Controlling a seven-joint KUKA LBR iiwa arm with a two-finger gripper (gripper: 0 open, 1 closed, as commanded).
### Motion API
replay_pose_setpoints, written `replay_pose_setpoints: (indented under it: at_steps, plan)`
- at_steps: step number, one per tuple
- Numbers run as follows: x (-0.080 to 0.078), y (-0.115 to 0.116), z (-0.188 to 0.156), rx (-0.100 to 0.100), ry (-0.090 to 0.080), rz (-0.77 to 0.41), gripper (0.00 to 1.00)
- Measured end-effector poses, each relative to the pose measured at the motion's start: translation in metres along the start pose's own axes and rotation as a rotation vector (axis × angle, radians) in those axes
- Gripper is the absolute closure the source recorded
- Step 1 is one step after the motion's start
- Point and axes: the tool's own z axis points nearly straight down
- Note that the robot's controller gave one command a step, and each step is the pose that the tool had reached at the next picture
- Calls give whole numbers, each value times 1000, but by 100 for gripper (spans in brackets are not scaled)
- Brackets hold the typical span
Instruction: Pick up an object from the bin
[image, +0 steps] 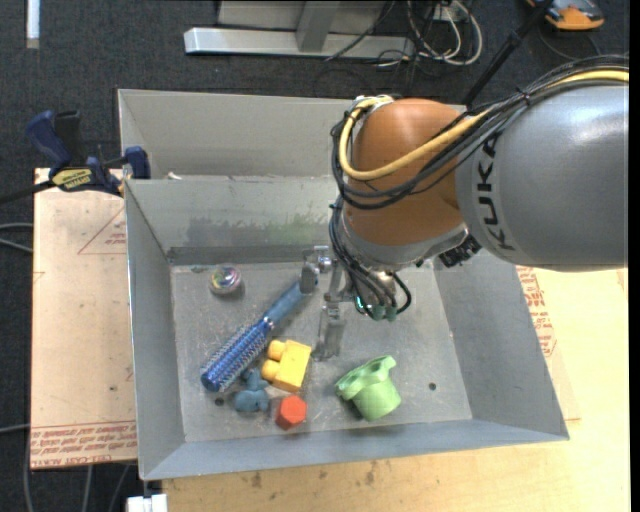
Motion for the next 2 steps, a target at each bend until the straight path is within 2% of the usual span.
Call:
replay_pose_setpoints:
  at_steps: [1,2]
  plan:
    - [14,28,132,1,-1,218,0]
    - [12,28,129,-1,-6,221,100]
